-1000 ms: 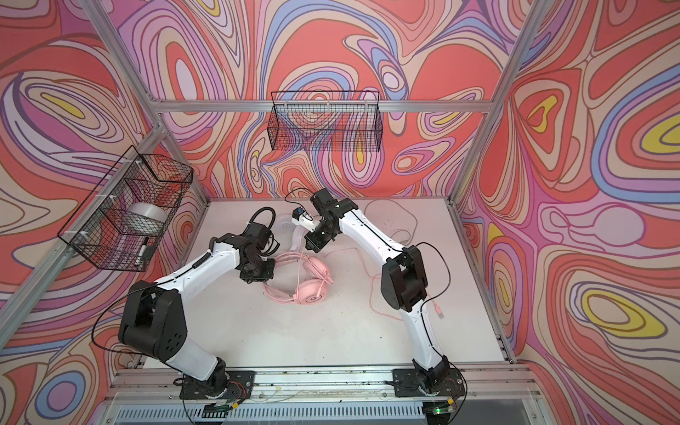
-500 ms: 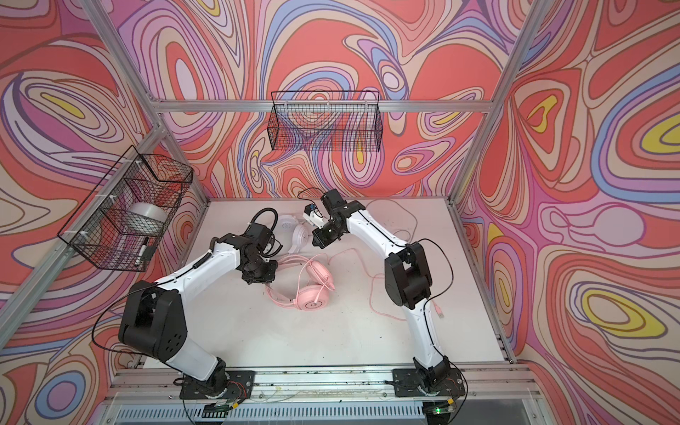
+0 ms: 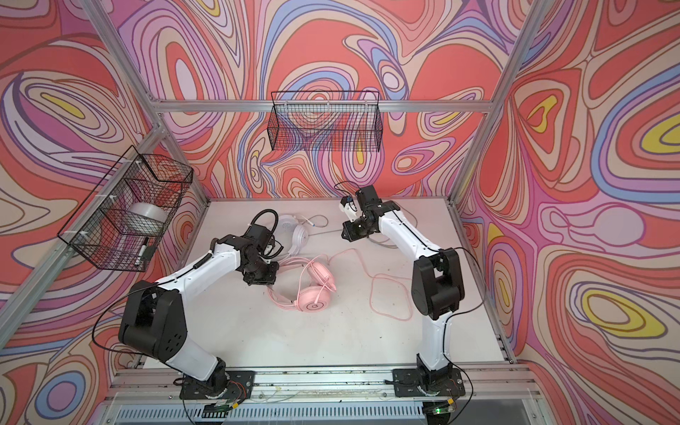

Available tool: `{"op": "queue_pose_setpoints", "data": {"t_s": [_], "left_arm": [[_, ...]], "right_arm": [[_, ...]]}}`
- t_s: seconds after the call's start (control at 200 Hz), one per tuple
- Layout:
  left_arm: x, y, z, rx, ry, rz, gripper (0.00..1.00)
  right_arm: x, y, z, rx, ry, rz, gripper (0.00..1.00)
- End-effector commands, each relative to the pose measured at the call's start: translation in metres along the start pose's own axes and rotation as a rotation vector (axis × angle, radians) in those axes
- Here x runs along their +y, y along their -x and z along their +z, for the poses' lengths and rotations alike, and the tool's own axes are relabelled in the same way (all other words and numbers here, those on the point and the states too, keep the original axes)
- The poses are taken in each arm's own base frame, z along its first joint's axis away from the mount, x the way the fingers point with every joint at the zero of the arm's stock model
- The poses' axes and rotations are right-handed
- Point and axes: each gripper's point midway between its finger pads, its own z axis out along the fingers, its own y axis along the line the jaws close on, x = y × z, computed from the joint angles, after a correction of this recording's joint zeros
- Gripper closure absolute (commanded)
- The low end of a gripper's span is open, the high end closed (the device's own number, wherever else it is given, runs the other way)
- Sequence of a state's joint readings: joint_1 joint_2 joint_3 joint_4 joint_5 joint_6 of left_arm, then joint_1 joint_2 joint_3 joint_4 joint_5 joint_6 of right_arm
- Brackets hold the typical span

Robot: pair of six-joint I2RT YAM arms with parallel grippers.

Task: Wrap the headphones
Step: 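Release the cable and move the right gripper back to the loose cable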

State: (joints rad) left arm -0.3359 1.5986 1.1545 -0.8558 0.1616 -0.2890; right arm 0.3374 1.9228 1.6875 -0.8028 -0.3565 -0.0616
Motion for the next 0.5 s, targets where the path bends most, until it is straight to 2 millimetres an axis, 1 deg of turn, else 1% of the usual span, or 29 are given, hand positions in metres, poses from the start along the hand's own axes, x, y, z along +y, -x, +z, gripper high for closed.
{"op": "queue_pose_setpoints", "data": {"t_s": [0.0,0.095,0.205,0.391,0.491], "left_arm": [[-0.015,0.004,-0.008,-0.022,-0.077,0.011,1.00],[-0.017,0.005,-0.009,-0.023,-0.083,0.012,1.00],[-0.017,0.007,-0.011,-0.031,-0.084,0.013,1.00],[-0.018,0.008,-0.010,-0.032,-0.087,0.014,1.00],[-0.018,0.007,-0.010,-0.033,-0.088,0.012,1.00]], "right_arm": [[-0.027,-0.030,-0.001,0.061,-0.106,0.067,0.79],[-0.037,-0.061,0.007,0.141,-0.151,0.084,0.79],[-0.043,-0.090,0.015,0.207,-0.171,0.102,0.79],[-0.056,-0.128,0.023,0.295,-0.234,0.133,0.79],[-0.058,-0.143,0.026,0.324,-0.244,0.142,0.80]]}}
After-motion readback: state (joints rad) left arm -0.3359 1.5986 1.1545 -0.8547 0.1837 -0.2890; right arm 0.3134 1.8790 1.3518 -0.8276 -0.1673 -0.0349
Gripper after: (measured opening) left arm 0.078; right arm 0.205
